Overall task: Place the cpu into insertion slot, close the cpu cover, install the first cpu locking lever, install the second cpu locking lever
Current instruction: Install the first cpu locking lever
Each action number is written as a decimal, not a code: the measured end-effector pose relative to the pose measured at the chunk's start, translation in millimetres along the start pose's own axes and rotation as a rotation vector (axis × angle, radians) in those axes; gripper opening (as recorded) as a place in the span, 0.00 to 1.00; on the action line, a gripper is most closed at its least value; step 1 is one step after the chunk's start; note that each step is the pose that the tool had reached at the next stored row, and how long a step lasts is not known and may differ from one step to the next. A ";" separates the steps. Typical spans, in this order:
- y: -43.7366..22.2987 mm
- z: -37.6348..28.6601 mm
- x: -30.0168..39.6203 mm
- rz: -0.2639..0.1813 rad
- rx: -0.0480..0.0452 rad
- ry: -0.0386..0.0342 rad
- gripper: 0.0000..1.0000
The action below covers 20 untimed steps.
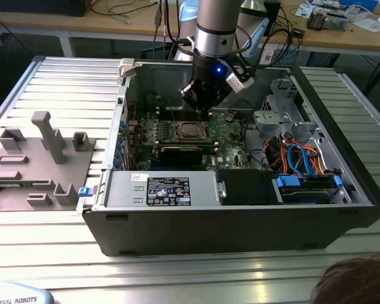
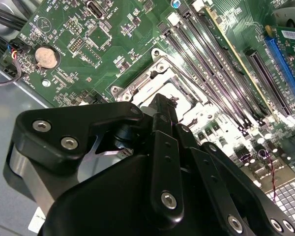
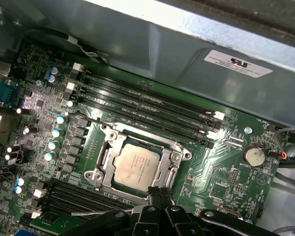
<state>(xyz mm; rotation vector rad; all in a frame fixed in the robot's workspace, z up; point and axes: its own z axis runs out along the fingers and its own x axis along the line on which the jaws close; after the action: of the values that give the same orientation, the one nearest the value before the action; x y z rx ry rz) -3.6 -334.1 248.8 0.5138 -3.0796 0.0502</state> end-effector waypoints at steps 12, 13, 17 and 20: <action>0.0 0.0 0.0 -0.014 0.0003 -0.0004 0.11; 0.0 0.0 0.0 -0.015 0.0004 -0.0004 0.11; 0.0 0.0 0.0 -0.019 0.0005 -0.0006 0.11; 0.0 0.0 0.0 -0.023 0.0006 -0.0007 0.11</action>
<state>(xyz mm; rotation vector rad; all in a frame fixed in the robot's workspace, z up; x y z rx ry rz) -3.5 -334.1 248.8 0.5495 -3.0739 0.0506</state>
